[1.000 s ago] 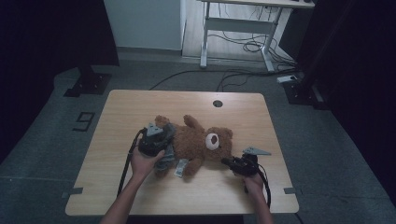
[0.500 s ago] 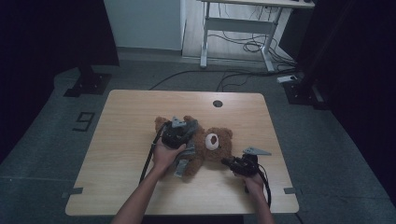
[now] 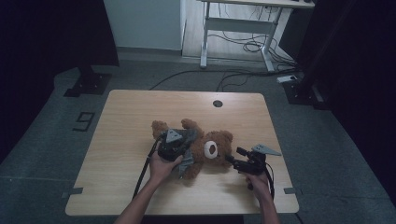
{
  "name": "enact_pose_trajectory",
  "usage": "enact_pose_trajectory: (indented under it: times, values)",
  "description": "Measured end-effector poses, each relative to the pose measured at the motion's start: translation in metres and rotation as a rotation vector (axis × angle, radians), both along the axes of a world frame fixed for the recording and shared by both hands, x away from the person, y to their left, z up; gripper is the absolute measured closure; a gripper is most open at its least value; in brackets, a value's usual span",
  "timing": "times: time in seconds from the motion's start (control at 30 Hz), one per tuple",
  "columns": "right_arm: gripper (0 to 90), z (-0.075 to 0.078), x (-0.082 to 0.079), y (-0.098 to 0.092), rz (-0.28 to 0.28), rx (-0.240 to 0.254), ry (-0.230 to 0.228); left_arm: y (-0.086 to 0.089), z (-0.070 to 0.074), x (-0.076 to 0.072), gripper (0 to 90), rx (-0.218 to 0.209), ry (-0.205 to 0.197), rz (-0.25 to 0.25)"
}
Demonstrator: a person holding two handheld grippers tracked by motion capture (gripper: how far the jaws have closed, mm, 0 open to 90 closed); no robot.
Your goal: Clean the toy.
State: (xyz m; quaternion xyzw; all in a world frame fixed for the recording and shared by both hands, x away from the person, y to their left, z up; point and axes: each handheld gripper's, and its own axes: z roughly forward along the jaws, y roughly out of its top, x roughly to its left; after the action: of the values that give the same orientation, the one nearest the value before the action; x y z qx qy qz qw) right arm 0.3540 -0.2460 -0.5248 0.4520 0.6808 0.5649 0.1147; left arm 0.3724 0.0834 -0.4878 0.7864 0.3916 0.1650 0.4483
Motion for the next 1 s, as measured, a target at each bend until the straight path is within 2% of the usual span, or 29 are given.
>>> enact_pose_trajectory:
  times: [0.07,0.23,0.33,0.4,0.43,0.5,0.57,0.63,0.67,0.7,0.73,0.77,0.8,0.87,0.9,0.93,0.97,1.0]
  values:
    - [15.3,0.003,0.003,0.003,0.003,-0.011,-0.002,0.002,-0.003,-0.008,79.8,-0.015,-0.005,-0.006]
    - [11.1,0.002,0.010,0.016,0.076,-0.017,-0.008,0.008,-0.008,-0.020,79.9,-0.045,-0.013,-0.021]
    - [8.6,-0.002,0.012,0.023,0.099,-0.031,0.014,0.009,-0.010,-0.023,79.9,-0.051,-0.017,-0.023]
    - [13.2,-0.006,0.014,0.026,0.118,-0.004,0.034,0.011,-0.011,-0.023,79.9,-0.059,-0.017,-0.021]
    - [23.2,-0.006,0.013,0.025,0.134,0.005,0.033,0.011,-0.011,-0.023,79.8,-0.065,-0.014,-0.020]
    - [32.7,-0.008,0.010,0.024,0.144,0.001,0.020,0.012,-0.011,-0.024,79.8,-0.082,0.000,-0.023]
    - [35.6,-0.009,0.009,0.023,0.146,0.001,0.020,0.013,-0.009,-0.025,79.7,-0.090,0.006,-0.024]
    - [40.7,-0.011,0.007,0.022,0.147,0.009,0.017,0.014,-0.004,-0.028,79.3,-0.103,0.014,-0.031]
    - [42.2,-0.012,0.006,0.021,0.147,0.006,0.012,0.014,-0.001,-0.029,79.0,-0.108,0.010,-0.033]
    - [44.1,-0.012,0.005,0.021,0.143,0.010,0.011,0.015,0.008,-0.032,78.9,-0.117,-0.004,-0.039]
    - [44.6,-0.012,0.005,0.021,0.140,0.011,0.014,0.015,0.008,-0.032,79.0,-0.117,-0.004,-0.039]
    - [45.1,-0.012,0.004,0.021,0.137,0.009,0.011,0.011,0.018,-0.032,79.0,-0.118,-0.015,-0.047]
    - [45.1,-0.012,0.004,0.021,0.137,0.009,0.011,0.011,0.018,-0.032,79.0,-0.118,-0.015,-0.047]
    - [45.8,-0.012,0.004,0.021,0.134,-0.004,0.003,-0.006,0.035,-0.027,79.0,-0.122,-0.029,-0.086]
    - [45.8,-0.012,0.004,0.021,0.134,-0.004,0.003,-0.006,0.035,-0.027,79.0,-0.122,-0.029,-0.086]
    - [46.0,-0.012,0.004,0.021,0.133,-0.006,0.002,-0.014,0.041,-0.024,79.0,-0.117,-0.038,-0.100]
    - [46.3,-0.011,0.003,0.022,0.132,-0.010,0.002,-0.034,0.052,-0.018,78.8,-0.116,-0.052,-0.131]
    - [46.4,-0.011,0.002,0.022,0.132,-0.014,0.001,-0.034,0.052,-0.018,78.7,-0.116,-0.052,-0.131]
